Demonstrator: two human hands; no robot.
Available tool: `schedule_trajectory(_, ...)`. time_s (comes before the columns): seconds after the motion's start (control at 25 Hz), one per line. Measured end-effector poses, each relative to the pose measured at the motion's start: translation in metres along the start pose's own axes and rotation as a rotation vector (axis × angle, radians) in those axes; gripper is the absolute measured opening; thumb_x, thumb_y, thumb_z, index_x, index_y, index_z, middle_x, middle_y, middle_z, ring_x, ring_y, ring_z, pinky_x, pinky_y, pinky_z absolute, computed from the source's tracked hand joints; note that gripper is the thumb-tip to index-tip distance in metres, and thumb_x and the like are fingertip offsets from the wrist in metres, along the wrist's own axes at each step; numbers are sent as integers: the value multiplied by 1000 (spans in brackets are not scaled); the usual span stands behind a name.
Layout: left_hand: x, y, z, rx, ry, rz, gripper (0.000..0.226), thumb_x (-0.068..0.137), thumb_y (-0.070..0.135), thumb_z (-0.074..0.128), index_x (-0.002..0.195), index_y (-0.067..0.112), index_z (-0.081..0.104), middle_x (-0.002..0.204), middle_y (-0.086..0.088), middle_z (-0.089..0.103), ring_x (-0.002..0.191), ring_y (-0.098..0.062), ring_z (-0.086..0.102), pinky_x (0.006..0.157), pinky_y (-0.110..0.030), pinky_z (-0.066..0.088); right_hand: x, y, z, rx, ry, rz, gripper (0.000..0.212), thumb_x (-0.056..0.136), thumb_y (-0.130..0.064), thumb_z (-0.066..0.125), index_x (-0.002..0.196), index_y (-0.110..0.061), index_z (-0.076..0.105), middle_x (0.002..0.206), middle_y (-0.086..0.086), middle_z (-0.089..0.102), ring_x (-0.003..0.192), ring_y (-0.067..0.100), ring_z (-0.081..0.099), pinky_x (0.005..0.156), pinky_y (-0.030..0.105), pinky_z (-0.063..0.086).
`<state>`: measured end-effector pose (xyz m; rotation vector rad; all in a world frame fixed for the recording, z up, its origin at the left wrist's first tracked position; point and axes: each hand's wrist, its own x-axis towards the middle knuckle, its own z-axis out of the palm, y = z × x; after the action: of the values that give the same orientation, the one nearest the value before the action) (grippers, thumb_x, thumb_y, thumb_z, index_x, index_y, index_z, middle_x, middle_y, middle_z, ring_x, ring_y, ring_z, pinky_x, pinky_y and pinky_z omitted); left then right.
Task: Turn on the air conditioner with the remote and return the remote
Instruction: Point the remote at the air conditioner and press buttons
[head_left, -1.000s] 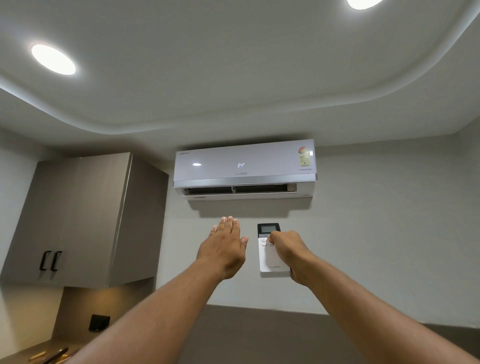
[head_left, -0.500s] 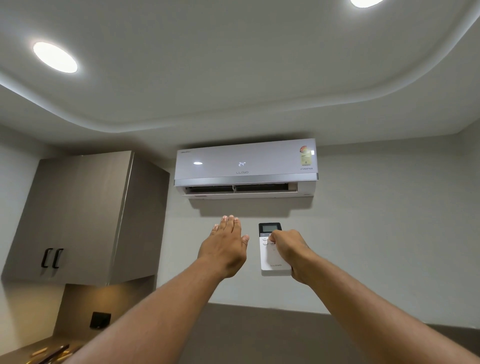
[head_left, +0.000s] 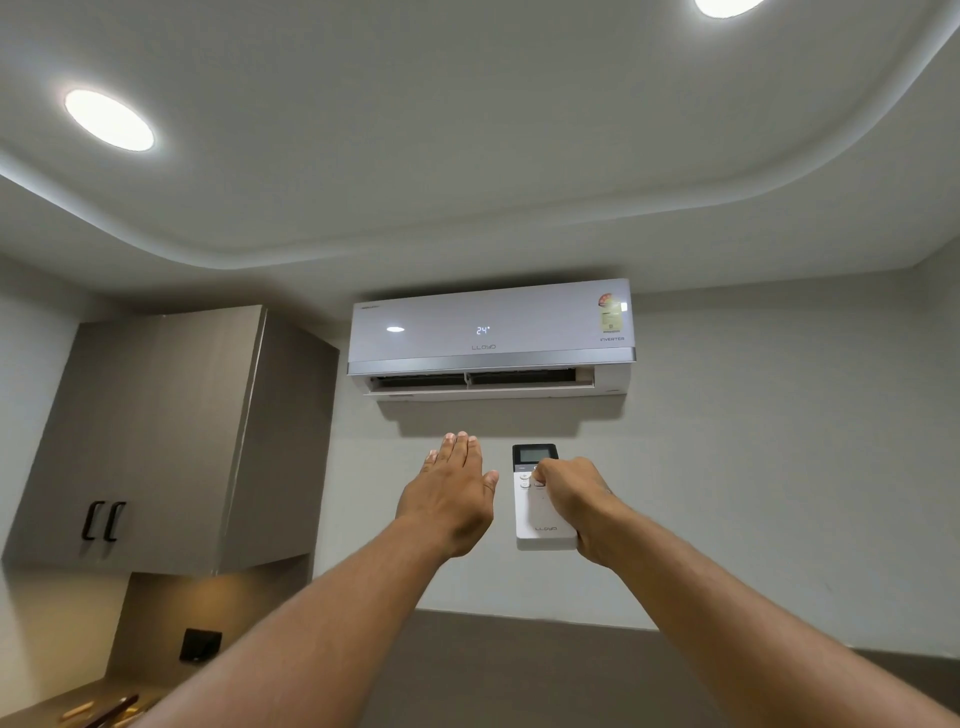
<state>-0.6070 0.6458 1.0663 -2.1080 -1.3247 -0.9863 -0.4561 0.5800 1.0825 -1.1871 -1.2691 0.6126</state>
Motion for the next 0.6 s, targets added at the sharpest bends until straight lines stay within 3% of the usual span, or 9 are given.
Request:
schedule_trajectory(0.2,0,0,-1,4,-3,1,62,100,43,13,151,10,2,161,-7,0,146,-19,-3,116,-35,1,5,2,2,-44,-11,-4,25,90,-11,43,110,-3,56,80,15,59,72,32,60,59,29,48)
schedule_trajectory(0.6,1,-2,-2,6,-6,2,61,100,42,13,151,9,2,160,-7,-1,146,-19,-4,115,-35,1,6,3,5,-24,-4,13,26,89,-11,44,109,-3,58,78,13,59,68,30,60,54,27,47)
